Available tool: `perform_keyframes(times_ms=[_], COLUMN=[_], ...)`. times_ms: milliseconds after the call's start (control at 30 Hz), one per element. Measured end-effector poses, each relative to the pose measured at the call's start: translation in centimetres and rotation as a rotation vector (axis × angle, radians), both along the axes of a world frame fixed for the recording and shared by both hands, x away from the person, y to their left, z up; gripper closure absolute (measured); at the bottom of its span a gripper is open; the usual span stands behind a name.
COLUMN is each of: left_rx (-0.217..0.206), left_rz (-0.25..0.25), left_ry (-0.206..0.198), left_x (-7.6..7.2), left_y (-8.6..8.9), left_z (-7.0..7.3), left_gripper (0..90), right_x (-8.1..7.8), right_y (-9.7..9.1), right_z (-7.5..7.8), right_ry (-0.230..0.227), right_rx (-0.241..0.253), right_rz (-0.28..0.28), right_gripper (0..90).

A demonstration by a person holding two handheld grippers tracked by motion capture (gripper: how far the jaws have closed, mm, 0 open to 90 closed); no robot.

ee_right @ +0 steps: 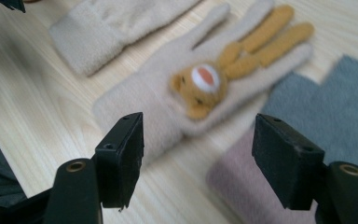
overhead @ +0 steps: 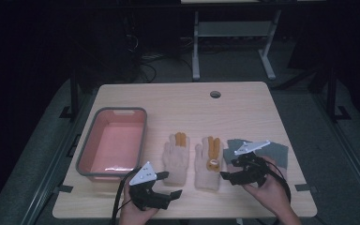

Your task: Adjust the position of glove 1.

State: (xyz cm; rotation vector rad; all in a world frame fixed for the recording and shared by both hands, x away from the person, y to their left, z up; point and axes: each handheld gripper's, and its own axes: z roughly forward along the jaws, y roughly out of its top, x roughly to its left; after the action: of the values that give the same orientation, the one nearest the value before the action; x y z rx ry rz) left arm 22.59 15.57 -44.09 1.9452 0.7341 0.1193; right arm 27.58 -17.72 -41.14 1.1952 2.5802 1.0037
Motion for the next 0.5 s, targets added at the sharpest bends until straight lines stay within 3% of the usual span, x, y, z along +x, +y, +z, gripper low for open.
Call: perform_keyframes(times_ms=[100, 300, 500], left_rx=[-0.019, -0.012, -0.015], left_rz=[0.002, -0.004, -0.003], left_ry=[0.004, 0.004, 0.002], left_x=[-0.1, -0.1, 0.0], left_y=[0.1, 0.0, 0.1], left_z=[0.1, 0.1, 0.0], left_gripper=[18.4, 18.4, 18.4], right_x=[0.7, 2.0, 3.4], right_y=[0.8, 2.0, 3.0], right_z=[0.4, 0.9, 0.5], right_ry=[0.004, 0.014, 0.041], right_rx=[-0.015, -0.044, -0.076], right_rz=[0.017, 0.050, 0.067], right_gripper=[33.8, 33.7, 33.6])
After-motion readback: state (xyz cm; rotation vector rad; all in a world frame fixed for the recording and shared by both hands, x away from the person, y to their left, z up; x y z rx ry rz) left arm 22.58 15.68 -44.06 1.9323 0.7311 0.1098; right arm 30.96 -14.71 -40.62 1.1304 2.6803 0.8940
